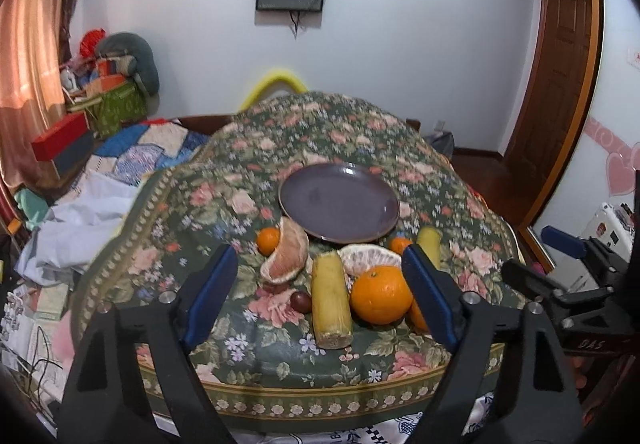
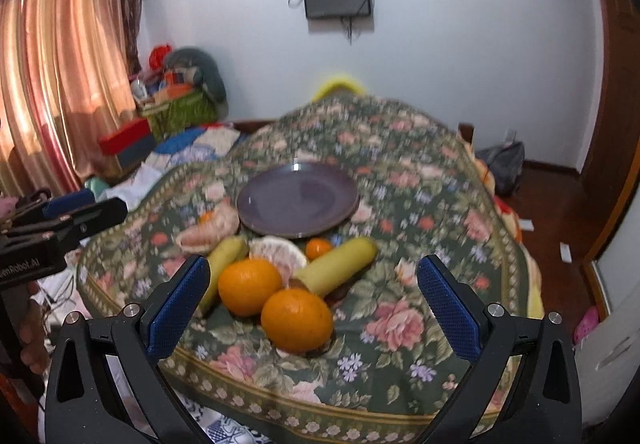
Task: Organize fruits
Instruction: 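Grasp a large orange with the right tool while the left tool grasps the other orange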
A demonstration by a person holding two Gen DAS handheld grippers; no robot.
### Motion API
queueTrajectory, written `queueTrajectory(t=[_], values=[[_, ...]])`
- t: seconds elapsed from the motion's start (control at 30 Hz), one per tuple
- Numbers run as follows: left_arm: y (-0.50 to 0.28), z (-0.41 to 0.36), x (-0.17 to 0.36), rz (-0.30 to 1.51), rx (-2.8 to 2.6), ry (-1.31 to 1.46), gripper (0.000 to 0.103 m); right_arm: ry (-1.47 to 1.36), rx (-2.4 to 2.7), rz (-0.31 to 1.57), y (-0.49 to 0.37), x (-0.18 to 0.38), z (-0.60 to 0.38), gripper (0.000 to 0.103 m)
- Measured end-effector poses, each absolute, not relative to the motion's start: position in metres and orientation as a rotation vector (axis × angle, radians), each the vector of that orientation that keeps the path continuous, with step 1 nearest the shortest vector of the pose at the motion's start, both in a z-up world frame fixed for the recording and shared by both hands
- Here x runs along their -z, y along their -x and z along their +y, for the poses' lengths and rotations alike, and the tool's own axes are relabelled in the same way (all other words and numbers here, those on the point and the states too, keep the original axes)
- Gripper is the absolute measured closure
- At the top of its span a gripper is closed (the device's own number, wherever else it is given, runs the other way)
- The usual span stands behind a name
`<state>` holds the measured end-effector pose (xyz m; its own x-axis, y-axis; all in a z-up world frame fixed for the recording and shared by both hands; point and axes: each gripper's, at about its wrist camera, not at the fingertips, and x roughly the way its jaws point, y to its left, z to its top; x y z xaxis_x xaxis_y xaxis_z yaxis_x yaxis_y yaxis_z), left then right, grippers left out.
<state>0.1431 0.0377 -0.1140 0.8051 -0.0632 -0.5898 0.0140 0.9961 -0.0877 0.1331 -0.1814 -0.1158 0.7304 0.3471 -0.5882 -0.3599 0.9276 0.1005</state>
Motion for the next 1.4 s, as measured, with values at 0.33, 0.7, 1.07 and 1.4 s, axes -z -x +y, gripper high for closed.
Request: queueTrajectory(t=[0.33, 0.7, 1.07, 1.4], values=[[-0.167, 0.031, 0.153, 0.751, 0.097, 0.091, 0.036, 0.042, -0.440, 0.808, -0.158, 0.163, -0.169, 0.010], [-0.181, 0.019, 0.182, 0.833, 0.130, 0.084, 0.036, 0.036, -0.485, 0.940, -0.177, 0.197, -0.161, 0.026], [-0.192, 0.004, 0.188, 0.868, 0.165, 0.056, 0.036, -0.015, -0.533, 0.964, -0.178, 0.201, -0.168, 0.041], [-0.207, -0.026, 0.193, 0.891, 0.213, -0.008, 0.036, -0.063, -0.442, 0.904, -0.179, 0.185, -0.206, 0.041]])
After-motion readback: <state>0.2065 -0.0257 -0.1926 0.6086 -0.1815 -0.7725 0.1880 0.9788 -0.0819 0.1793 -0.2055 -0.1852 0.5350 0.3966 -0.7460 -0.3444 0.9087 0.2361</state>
